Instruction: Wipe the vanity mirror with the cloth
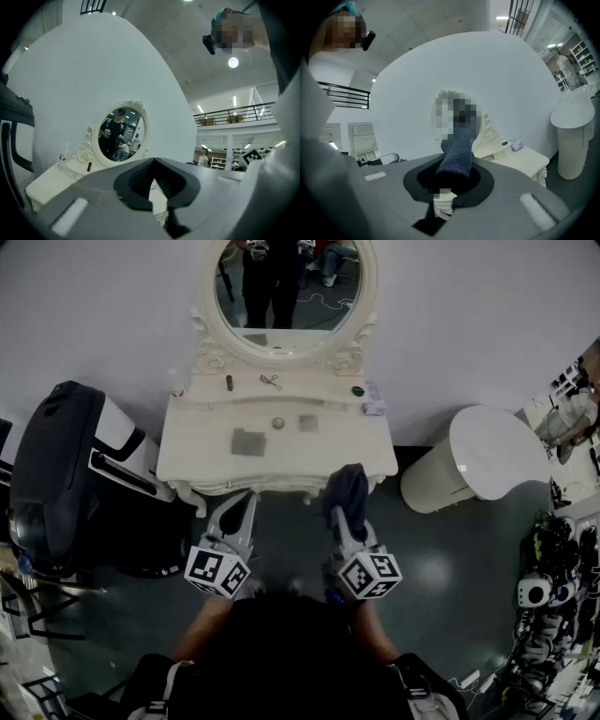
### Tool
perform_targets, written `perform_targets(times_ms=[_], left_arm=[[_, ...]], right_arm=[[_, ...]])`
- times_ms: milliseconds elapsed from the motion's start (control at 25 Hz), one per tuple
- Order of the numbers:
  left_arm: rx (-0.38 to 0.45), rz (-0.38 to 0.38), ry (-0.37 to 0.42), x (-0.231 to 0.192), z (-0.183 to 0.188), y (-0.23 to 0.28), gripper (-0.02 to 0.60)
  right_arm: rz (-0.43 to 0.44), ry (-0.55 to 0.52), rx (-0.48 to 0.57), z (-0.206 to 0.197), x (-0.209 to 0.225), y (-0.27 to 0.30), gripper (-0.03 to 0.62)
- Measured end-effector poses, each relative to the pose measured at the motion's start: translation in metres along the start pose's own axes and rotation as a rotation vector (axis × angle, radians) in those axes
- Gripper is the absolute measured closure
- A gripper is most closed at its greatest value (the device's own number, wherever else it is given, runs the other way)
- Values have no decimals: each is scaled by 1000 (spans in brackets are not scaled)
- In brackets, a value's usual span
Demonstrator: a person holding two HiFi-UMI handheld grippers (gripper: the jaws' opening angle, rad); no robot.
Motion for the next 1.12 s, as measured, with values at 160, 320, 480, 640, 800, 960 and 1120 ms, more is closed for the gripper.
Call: perform_targets(times_ms=[160, 320, 480, 640, 800, 960, 1120], left_arm=[[-4, 1, -3, 0, 0, 1, 583], [-6, 1, -8, 0, -1, 3, 583], [-12, 5, 0, 4, -2, 4, 583], [-15, 10, 2, 10, -2, 6, 583], [-14, 17, 12, 21, -4, 10, 583], [-17, 45, 25, 28, -7, 16, 583], [-11, 77, 35, 38, -8, 18, 583]], right_arm=[[0, -3, -4, 1, 0, 1, 551], [3, -7, -8, 1, 1, 2, 553], [3, -10, -5, 3, 3, 0, 551], [7, -13, -3, 7, 7, -3, 549], [17, -3, -6, 10, 16, -7, 548], [30, 7, -12, 13, 30, -9, 548], [54, 17, -12, 19, 43, -12, 548]])
Point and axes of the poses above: the fingertips, and each gripper's own axes: y forward along the fingers, x to its right, z out of its top, the point moved 9 cm from there along -y, backward along the fingers, and after that the axes turned 6 degrees about -z, right-handed, at the moved point
